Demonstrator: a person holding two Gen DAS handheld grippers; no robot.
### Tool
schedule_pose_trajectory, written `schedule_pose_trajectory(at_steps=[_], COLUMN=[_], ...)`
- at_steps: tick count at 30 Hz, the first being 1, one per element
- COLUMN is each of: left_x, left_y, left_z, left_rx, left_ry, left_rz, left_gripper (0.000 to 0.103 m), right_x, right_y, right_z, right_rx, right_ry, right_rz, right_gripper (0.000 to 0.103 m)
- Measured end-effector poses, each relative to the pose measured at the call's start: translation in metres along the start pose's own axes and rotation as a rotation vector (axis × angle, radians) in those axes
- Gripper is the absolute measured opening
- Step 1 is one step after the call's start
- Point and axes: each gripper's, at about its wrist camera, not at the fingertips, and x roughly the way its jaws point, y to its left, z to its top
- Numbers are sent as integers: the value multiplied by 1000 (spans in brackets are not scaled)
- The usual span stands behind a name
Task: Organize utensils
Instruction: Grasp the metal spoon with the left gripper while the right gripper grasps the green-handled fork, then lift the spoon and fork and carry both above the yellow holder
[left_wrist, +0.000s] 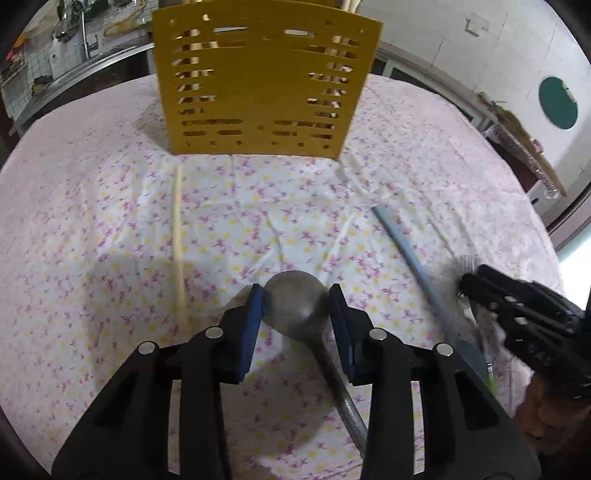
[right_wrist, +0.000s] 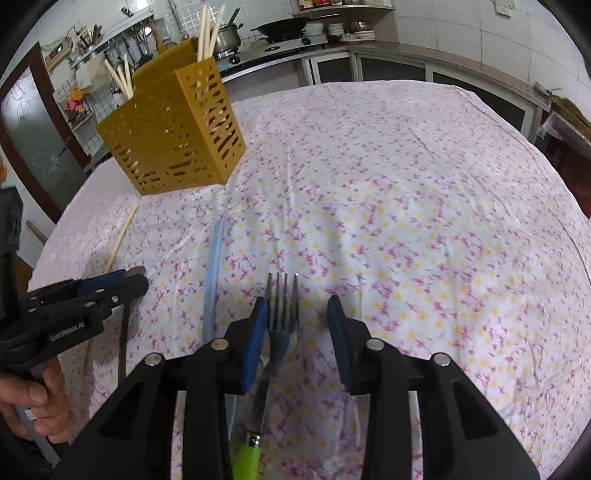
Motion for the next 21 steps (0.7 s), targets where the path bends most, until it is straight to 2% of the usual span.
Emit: schedule_pose_trajectory(at_steps=[5, 8, 9, 14, 21], left_x=[9, 13, 13, 7, -3], left_y=[-19, -22, -22, -21, -3], left_z=[7, 10, 11, 10, 7], left_rx=[28, 26, 27, 40, 10], left_ry=[-13, -14, -13, -18, 1], left_rz=[-36, -67, -71, -107, -163], left_gripper=[35, 35, 35, 35, 35], right_x=[2, -2, -4, -11, -6], right_y=[13, 12, 11, 13, 24], right_z=[3, 6, 7, 12, 14], right_rx=[-44, -32, -30, -31, -45], right_ry=[-1, -5, -11, -19, 3], right_rz=[-34, -34, -36, -27, -13], right_gripper=[12, 11, 6, 3, 3])
